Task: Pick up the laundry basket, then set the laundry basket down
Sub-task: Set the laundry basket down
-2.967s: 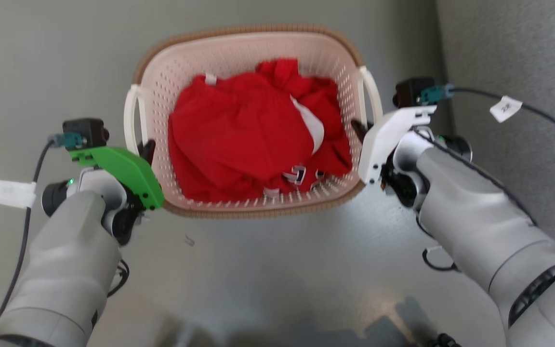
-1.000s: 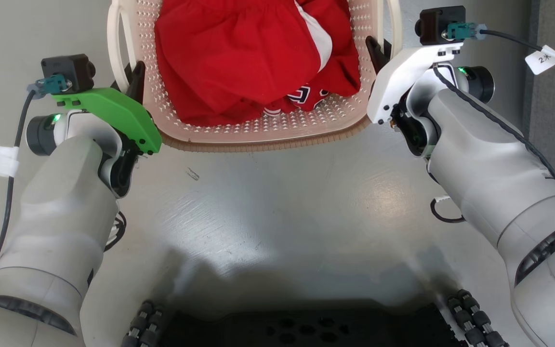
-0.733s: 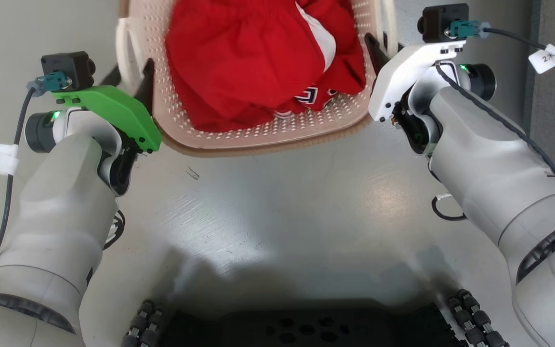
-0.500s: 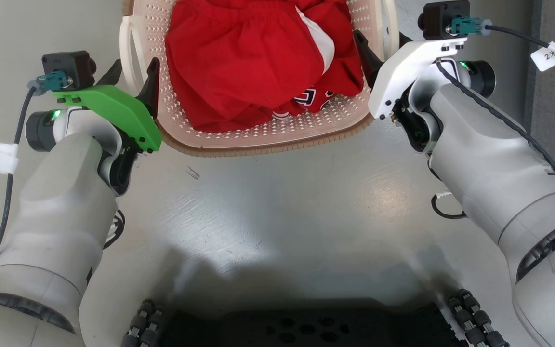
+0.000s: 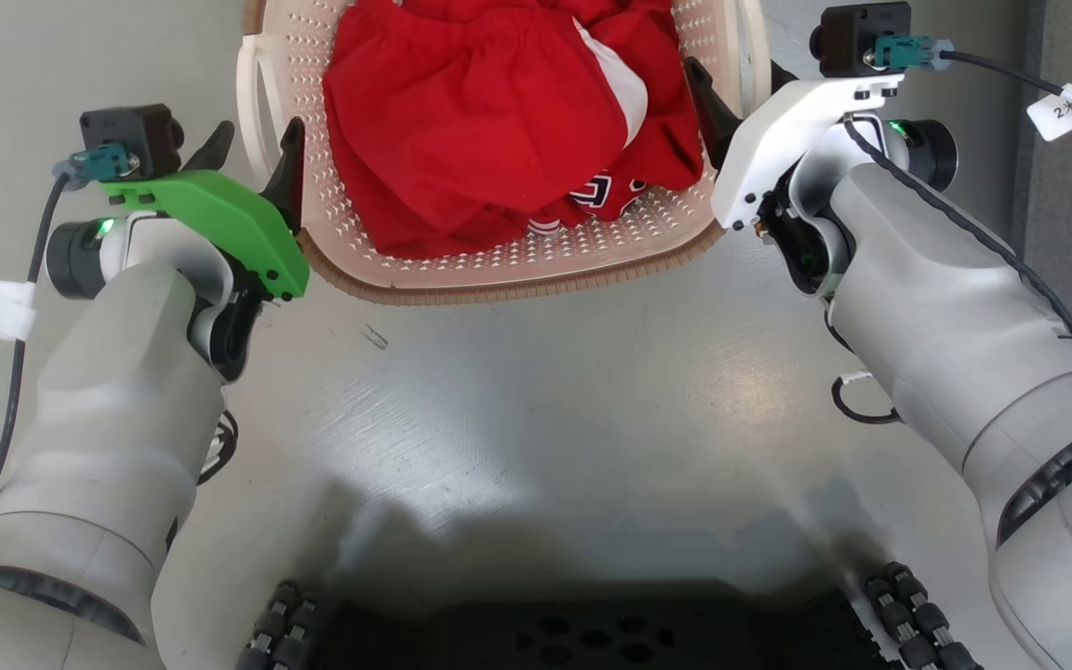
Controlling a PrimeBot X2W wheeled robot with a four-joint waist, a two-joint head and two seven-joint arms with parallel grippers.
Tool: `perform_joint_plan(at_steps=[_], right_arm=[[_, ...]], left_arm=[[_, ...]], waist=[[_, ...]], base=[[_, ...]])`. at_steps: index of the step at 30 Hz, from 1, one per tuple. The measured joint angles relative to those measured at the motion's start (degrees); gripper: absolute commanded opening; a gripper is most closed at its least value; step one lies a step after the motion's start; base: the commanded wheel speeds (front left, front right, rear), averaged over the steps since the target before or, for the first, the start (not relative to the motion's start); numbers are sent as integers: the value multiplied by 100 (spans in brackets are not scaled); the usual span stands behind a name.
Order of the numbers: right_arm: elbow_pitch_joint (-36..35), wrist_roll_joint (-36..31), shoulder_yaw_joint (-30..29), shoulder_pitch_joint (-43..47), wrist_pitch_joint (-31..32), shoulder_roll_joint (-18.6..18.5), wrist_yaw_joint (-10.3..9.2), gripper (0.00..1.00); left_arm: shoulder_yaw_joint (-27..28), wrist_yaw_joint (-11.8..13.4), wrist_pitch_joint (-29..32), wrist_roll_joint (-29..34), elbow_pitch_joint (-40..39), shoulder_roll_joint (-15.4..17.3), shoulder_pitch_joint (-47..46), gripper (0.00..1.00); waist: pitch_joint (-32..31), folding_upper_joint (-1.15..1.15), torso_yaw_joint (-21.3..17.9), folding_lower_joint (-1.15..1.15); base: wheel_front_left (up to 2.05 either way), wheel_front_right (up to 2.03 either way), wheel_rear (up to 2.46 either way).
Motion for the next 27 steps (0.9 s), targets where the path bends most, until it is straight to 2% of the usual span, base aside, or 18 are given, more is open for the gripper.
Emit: perform_joint_plan(at_steps=[16, 27], right_arm=[[3, 97, 119, 264, -163, 1, 8, 100], [-27, 144, 182, 690, -303, 8, 85, 100]], left_arm=[[-53, 0, -57, -27, 125, 41, 192, 100], [-12, 0, -108, -59, 89, 249, 695, 100]], waist=[[-498, 0, -58, 0], [-1238, 0, -163, 0]], base=[[0, 0, 0], [0, 0, 0]])
